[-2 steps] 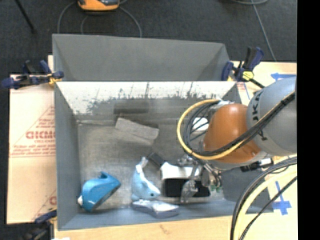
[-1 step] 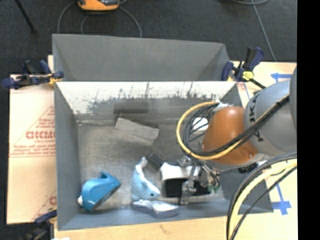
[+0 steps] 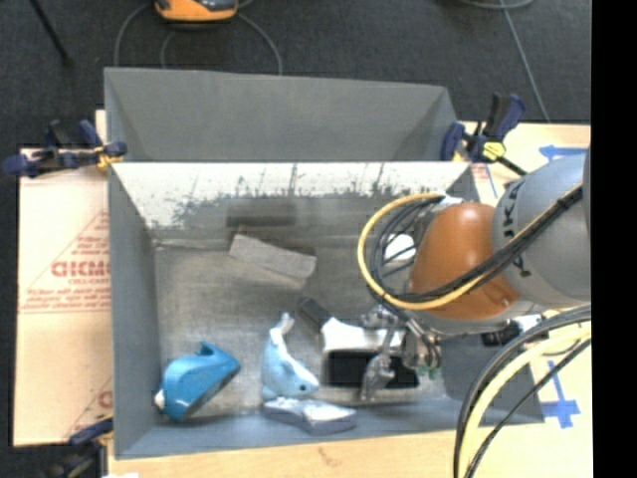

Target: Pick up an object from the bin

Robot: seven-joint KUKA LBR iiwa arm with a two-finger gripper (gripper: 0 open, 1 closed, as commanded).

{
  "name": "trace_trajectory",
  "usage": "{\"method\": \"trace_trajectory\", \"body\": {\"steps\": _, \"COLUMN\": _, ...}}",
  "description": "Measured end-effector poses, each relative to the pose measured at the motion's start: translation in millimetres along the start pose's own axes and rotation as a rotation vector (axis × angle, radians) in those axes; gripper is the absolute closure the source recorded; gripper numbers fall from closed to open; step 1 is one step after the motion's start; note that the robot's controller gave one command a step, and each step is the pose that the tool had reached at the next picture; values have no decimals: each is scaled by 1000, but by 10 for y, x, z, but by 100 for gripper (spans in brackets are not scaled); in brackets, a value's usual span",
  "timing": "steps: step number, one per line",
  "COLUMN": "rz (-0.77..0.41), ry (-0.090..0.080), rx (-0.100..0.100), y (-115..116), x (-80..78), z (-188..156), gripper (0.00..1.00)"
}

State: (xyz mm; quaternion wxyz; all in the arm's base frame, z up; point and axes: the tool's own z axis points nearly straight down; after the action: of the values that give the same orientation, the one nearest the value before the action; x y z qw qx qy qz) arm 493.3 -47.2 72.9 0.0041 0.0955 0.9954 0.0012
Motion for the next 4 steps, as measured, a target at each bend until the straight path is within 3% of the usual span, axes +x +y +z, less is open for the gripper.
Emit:
{"method": "trace_trajectory", "body": {"steps": 1, "rz": 35, "ry": 3, "rx": 0, "y": -25, "x": -5, "z": -2, "gripper": 0}}
{"method": "trace_trajectory", "body": {"steps": 2, "rz": 2, "ry": -2, "rx": 3, "y": -13, "x": -27, "z": -19, "gripper": 100}}
{"method": "trace_trajectory", "body": {"steps": 4, "rz": 2, "ry": 1, "rx": 3, "y": -14, "x": -21, "z": -49, "gripper": 100}}
